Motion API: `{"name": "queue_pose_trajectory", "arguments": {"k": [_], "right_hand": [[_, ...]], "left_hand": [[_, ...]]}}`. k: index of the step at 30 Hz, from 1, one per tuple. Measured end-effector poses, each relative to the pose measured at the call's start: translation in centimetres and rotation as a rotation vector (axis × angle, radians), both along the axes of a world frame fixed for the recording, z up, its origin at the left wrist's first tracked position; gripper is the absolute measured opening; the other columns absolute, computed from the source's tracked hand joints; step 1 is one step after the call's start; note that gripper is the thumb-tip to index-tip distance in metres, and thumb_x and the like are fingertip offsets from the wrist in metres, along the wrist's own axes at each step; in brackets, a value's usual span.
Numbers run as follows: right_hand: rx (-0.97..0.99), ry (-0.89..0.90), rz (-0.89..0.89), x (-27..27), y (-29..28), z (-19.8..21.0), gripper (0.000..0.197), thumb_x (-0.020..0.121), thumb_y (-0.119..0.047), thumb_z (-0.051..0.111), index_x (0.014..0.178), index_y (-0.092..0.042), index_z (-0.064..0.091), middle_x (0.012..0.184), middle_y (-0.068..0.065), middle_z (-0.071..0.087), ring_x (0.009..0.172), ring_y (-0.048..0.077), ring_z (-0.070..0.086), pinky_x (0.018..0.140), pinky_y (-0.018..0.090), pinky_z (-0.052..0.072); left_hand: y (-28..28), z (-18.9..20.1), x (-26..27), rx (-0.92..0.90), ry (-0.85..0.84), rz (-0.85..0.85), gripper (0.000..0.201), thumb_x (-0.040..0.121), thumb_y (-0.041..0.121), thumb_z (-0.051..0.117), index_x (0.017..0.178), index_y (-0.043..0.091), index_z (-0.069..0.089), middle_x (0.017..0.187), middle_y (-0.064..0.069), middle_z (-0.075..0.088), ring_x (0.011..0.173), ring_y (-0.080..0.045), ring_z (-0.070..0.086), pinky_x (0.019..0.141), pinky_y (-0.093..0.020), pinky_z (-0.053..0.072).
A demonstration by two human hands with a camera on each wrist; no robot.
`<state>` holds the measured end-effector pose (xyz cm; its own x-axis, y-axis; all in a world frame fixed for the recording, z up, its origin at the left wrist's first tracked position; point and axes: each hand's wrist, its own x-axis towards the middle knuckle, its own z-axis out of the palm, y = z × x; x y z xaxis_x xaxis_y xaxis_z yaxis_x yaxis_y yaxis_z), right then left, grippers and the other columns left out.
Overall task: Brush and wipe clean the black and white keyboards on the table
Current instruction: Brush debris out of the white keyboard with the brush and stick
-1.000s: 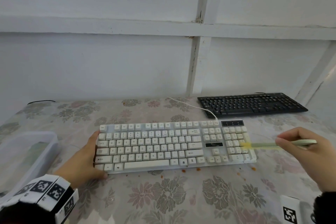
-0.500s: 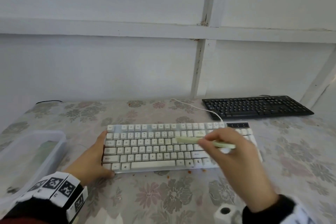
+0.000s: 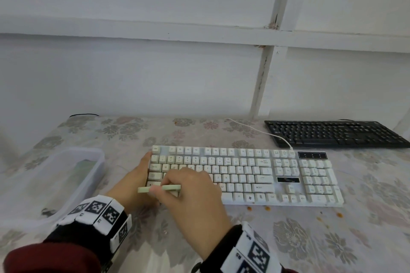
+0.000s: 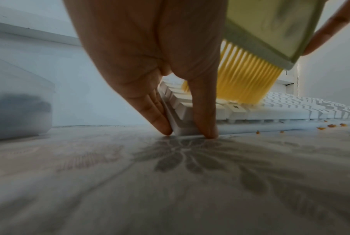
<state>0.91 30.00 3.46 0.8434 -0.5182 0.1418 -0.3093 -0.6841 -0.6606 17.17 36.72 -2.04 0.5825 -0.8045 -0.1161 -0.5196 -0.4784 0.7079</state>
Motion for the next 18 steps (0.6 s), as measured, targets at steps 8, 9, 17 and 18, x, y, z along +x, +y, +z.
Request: {"name": "queue_pose_trajectory", "arguments": {"k": [8,9,17,18], "right_hand": [[0.002,0.143,-0.065,-1.4,-1.2,0.7,0.024,0.092,-0.048,0.047,0.079,-0.028,0.043,0.097,-0.009,0.056,0.102,0.023,0.047,0.092,0.044,0.038],[-0.007,0.146,-0.074,-1.5,-1.4,0.8,0.024,0.092,-0.048,0.047,0.079,-0.028,0.043,0.096,-0.008,0.056,0.102,0.023,0.047,0.092,0.044,0.038],[-0.002,0.127,-0.024,-1.3,0.0,1.0,0.023,0.093,-0.049,0.045,0.092,-0.027,0.053,0.105,-0.012,0.055,0.104,0.019,0.039,0.091,0.041,0.031],[-0.01,0.127,-0.041,-1.5,-0.3,0.9,0.022,0.092,-0.048,0.046,0.09,-0.028,0.052,0.104,-0.012,0.055,0.103,0.018,0.039,0.091,0.041,0.031]], "left_hand": [[-0.4,-0.8,1.0,0.038,-0.064,-0.072,0.117,0.063,0.019,0.081,0.146,0.03,-0.002,0.12,0.01,0.054,0.099,-0.002,0.058,0.078,-0.01,0.042],[-0.3,-0.9,1.1,0.048,-0.075,-0.071,0.12,0.062,0.017,0.082,0.146,0.03,-0.003,0.12,0.009,0.054,0.1,-0.004,0.058,0.078,-0.011,0.043],[-0.7,-1.3,1.3,-0.011,-0.107,-0.065,0.115,0.062,0.023,0.082,0.146,0.031,0.003,0.123,0.011,0.054,0.101,-0.002,0.058,0.086,-0.018,0.046],[-0.6,-1.3,1.3,0.0,-0.107,-0.071,0.117,0.061,0.021,0.082,0.146,0.031,0.002,0.121,0.011,0.055,0.1,-0.002,0.059,0.084,-0.017,0.047]]}}
